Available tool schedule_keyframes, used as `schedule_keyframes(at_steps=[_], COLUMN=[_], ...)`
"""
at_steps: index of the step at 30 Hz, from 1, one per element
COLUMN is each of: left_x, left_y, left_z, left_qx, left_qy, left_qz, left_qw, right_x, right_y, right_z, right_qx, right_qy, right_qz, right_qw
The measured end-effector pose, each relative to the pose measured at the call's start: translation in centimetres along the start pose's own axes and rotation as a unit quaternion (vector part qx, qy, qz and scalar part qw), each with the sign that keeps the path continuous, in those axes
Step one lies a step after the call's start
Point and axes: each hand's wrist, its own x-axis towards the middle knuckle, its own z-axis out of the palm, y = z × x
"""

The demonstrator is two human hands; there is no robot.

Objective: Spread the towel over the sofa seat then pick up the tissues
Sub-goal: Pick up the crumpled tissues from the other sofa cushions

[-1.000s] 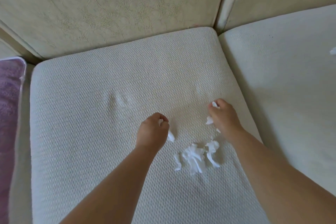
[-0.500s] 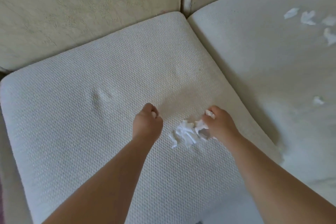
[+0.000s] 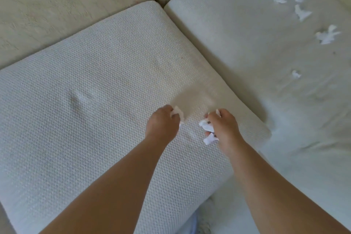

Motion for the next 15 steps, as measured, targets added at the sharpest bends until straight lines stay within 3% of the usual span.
schedule_keyframes(at_steps=[3,7,10,13,14,15], left_x=[0.2,0.1,-0.4,-1.2,-1.4,-1.6], left_y=[-0.5,-2.5,-4.3,-5.8,-6.2,-6.5], left_z=[-1.5,-3.7,-4.9,-5.3,-5.2,-5.1], left_qx=[-0.187,-0.286,-0.246,-0.185,-0.168,-0.153], left_qy=[0.096,0.181,0.190,0.154,0.139,0.125], left_qz=[-0.097,-0.169,-0.187,-0.196,-0.197,-0.196], left_qw=[0.973,0.926,0.932,0.951,0.956,0.961], right_x=[-1.0,-2.1,-3.5,-3.8,-3.6,-3.2], right_y=[0.5,0.5,0.0,0.6,0.6,0.4], right_z=[0.0,3.4,6.7,9.3,9.7,9.6], right_qx=[0.040,-0.127,-0.278,-0.424,-0.440,-0.416], right_qy=[-0.003,-0.072,-0.105,-0.131,-0.130,-0.119], right_qz=[0.010,-0.071,-0.176,-0.252,-0.252,-0.242], right_qw=[0.999,0.987,0.939,0.860,0.852,0.869])
